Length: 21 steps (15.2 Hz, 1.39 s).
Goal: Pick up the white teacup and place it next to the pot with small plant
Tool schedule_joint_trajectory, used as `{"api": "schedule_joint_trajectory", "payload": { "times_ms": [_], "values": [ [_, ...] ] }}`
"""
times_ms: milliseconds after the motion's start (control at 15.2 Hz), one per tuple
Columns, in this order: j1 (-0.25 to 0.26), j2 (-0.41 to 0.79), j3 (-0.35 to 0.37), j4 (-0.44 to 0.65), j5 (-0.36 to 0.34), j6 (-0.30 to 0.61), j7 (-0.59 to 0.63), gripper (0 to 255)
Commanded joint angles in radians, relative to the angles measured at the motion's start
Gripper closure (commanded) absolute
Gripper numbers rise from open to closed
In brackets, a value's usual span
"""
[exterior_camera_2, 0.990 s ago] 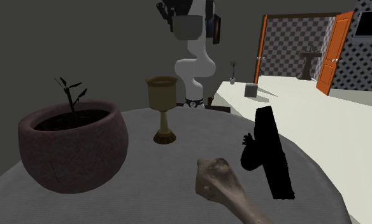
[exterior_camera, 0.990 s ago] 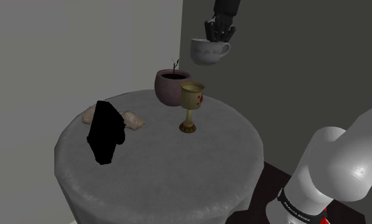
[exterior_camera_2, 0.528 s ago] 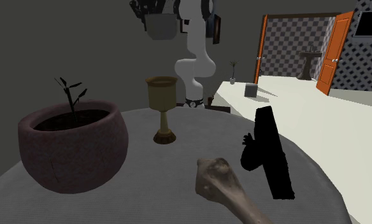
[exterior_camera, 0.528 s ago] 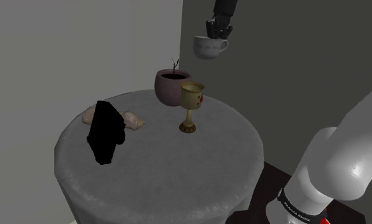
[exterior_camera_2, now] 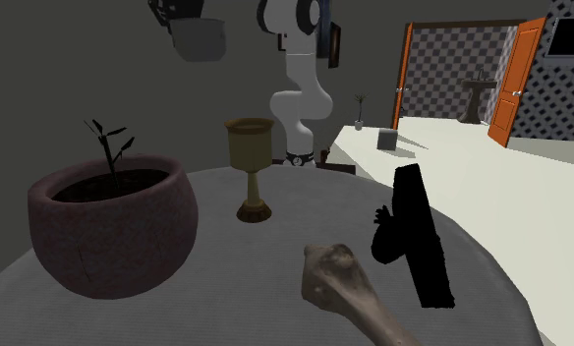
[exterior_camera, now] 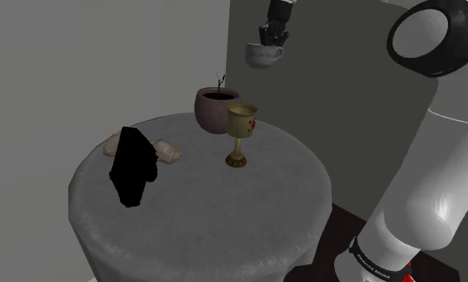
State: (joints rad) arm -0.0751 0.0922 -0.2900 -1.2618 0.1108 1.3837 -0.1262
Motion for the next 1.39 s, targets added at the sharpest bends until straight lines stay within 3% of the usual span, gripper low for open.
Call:
{"api": "schedule_joint_trajectory", "payload": {
  "times_ms": [0,66,132,594,1320],
  "values": [
    [-0.037,0.101,-0.023,0.131,0.035,-0.039,-0.046,255],
    [-0.060,0.153,-0.032,0.204,0.055,-0.063,-0.064,255],
    [-0.113,0.269,-0.046,0.374,0.102,-0.125,-0.095,255],
    [-0.074,0.169,-0.037,0.122,0.059,0.031,-0.097,255],
    [-0.046,0.093,-0.032,-0.135,0.032,0.216,-0.101,255]
  ]
}}
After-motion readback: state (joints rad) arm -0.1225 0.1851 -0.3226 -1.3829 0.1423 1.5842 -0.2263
